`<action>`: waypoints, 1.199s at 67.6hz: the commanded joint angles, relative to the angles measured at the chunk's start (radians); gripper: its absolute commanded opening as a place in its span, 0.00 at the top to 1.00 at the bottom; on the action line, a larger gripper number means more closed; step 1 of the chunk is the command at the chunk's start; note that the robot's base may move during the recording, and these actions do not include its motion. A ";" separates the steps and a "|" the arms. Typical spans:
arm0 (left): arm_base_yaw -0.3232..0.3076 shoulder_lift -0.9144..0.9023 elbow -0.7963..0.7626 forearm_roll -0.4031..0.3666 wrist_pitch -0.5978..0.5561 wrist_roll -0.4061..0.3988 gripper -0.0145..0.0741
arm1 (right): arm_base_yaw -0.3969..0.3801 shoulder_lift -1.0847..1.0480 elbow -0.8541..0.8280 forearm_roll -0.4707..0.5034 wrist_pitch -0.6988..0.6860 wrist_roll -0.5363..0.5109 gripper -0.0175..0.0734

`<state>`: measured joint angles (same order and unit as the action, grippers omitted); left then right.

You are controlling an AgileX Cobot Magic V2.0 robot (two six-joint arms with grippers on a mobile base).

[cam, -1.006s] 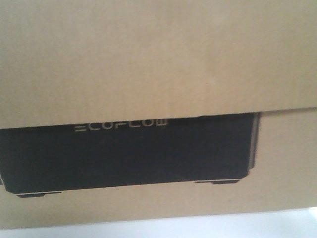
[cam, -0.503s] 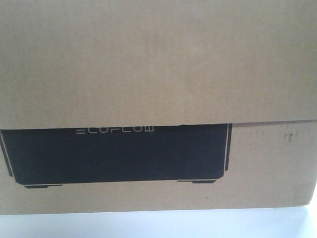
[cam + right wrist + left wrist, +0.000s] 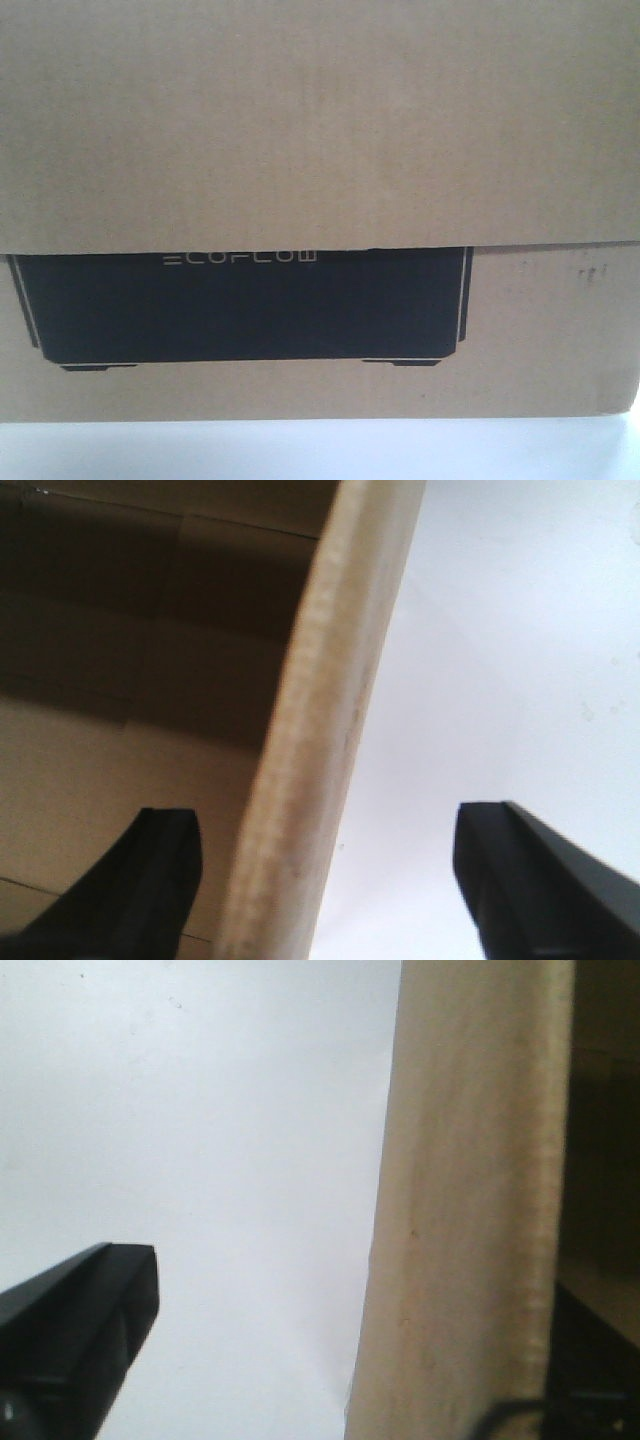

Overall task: Grab box from left shelf to table start
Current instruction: 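Lower the box with both grippers onto the white table, then open both grippers and release the box walls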

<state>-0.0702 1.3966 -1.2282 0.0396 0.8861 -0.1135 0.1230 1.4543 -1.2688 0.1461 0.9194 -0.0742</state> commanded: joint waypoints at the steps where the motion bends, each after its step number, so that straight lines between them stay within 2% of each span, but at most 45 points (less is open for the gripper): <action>1: -0.006 -0.003 -0.037 -0.029 -0.027 -0.016 0.19 | -0.005 -0.036 -0.033 -0.021 -0.011 -0.007 0.11; 29: -0.006 -0.047 -0.212 -0.073 0.090 0.027 0.19 | -0.005 -0.134 -0.071 -0.021 -0.032 -0.004 0.11; 39: -0.006 -0.131 -0.221 -0.081 0.094 0.031 0.19 | -0.005 -0.197 -0.122 -0.021 -0.026 -0.004 0.11; 50: -0.006 -0.236 -0.210 -0.081 0.103 0.082 0.20 | -0.005 -0.281 -0.131 -0.020 -0.003 -0.004 0.13; 55: -0.006 -0.301 -0.183 -0.080 0.083 0.093 0.25 | -0.005 -0.319 -0.128 -0.020 0.022 -0.004 0.21; 60: -0.006 -0.373 -0.134 -0.080 0.046 0.107 0.33 | -0.005 -0.366 -0.103 -0.020 0.027 -0.004 0.34; 73: -0.006 -0.566 0.063 -0.062 -0.075 0.113 0.64 | -0.005 -0.513 0.055 -0.022 -0.025 -0.005 0.73; 75: -0.006 -0.596 0.108 -0.058 -0.097 0.113 0.68 | -0.005 -0.544 0.090 -0.022 -0.046 -0.005 0.76; 81: -0.006 -0.698 0.230 -0.040 -0.180 0.113 0.83 | -0.005 -0.627 0.213 -0.027 -0.124 -0.005 0.74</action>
<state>-0.0721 0.7753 -1.0555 -0.0148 0.8500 0.0000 0.1230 0.8989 -1.1157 0.1295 0.9281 -0.0742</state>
